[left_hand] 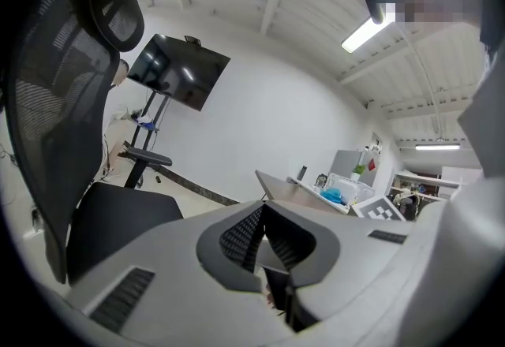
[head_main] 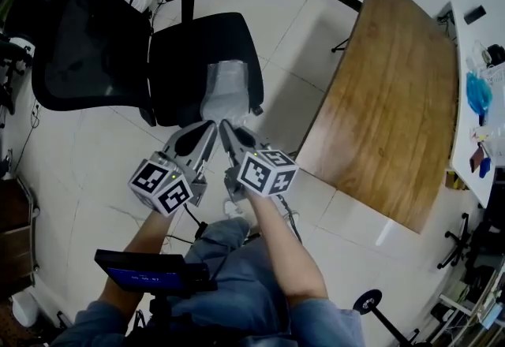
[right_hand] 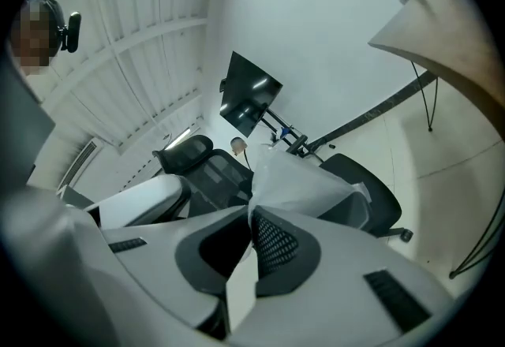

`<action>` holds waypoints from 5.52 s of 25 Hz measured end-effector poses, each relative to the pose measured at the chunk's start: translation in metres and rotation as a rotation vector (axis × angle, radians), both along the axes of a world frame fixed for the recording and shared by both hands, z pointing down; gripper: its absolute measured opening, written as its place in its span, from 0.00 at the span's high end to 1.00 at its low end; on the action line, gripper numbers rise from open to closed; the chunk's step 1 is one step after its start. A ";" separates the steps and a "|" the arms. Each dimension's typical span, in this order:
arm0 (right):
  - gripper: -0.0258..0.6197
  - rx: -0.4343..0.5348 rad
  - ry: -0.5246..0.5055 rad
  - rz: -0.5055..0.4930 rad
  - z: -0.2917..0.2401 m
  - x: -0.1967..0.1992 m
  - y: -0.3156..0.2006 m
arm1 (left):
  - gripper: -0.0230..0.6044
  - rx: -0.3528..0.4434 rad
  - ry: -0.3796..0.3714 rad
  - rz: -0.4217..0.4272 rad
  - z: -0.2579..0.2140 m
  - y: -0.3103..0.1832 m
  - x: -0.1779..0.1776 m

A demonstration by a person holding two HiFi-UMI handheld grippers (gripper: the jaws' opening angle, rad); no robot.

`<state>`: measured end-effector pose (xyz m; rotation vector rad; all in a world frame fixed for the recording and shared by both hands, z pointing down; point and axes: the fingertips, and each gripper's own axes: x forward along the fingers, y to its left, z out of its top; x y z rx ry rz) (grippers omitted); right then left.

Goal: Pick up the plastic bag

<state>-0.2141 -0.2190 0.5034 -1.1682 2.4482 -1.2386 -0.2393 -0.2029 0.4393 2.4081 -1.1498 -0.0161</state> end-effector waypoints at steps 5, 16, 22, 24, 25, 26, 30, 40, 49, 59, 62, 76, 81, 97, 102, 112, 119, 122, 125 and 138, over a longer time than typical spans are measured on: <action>0.95 0.068 0.058 -0.017 -0.030 0.008 0.007 | 0.95 0.042 -0.005 -0.007 -0.017 0.006 -0.006; 0.95 0.250 0.163 -0.081 -0.123 0.017 -0.013 | 0.95 0.125 0.017 -0.022 -0.060 0.019 -0.016; 0.95 0.322 0.206 -0.128 -0.150 0.035 -0.008 | 0.95 0.137 0.064 0.003 -0.068 0.020 0.005; 0.95 0.335 0.197 -0.153 -0.155 0.040 -0.005 | 0.95 0.148 0.067 0.030 -0.072 0.021 0.015; 0.95 0.336 0.185 -0.164 -0.157 0.044 -0.003 | 0.95 0.154 0.065 0.040 -0.074 0.022 0.020; 0.95 0.337 0.173 -0.173 -0.159 0.049 -0.002 | 0.95 0.158 0.061 0.049 -0.075 0.023 0.025; 0.95 0.355 0.155 -0.185 -0.171 0.082 0.004 | 0.95 0.178 0.055 0.063 -0.086 0.027 0.052; 0.96 0.401 0.141 -0.249 -0.194 0.170 0.021 | 0.95 0.268 0.038 0.007 -0.119 0.025 0.127; 0.96 0.444 0.150 -0.341 -0.208 0.228 0.039 | 0.95 0.299 0.040 -0.012 -0.134 0.034 0.176; 0.96 0.445 0.195 -0.332 -0.208 0.309 0.075 | 0.95 0.304 0.023 0.040 -0.133 0.049 0.224; 0.96 0.430 0.207 -0.305 -0.198 0.337 0.085 | 0.95 0.303 0.015 0.067 -0.130 0.055 0.245; 0.96 0.369 0.248 -0.212 -0.150 0.463 0.133 | 0.95 0.258 0.002 0.144 -0.100 0.092 0.350; 0.96 0.363 0.282 -0.208 -0.137 0.491 0.144 | 0.95 0.252 -0.029 0.173 -0.093 0.100 0.374; 0.96 0.250 0.276 -0.148 -0.088 0.596 0.187 | 0.95 0.231 -0.052 0.283 -0.068 0.136 0.488; 0.96 0.190 0.321 -0.163 -0.067 0.624 0.193 | 0.95 0.230 -0.061 0.312 -0.065 0.144 0.514; 0.96 0.111 0.469 -0.198 -0.035 0.660 0.200 | 0.95 0.215 -0.076 0.323 -0.055 0.145 0.531; 0.91 0.121 0.727 -0.123 -0.010 0.689 0.200 | 0.95 0.204 -0.072 0.347 -0.049 0.148 0.549; 0.91 0.120 0.749 -0.092 -0.004 0.695 0.202 | 0.95 0.203 -0.072 0.354 -0.048 0.149 0.554; 0.91 0.123 0.755 -0.069 -0.001 0.697 0.201 | 0.95 0.201 -0.073 0.353 -0.048 0.148 0.555; 0.69 0.121 0.803 0.063 0.000 0.711 0.200 | 0.95 0.205 -0.087 0.368 -0.048 0.144 0.558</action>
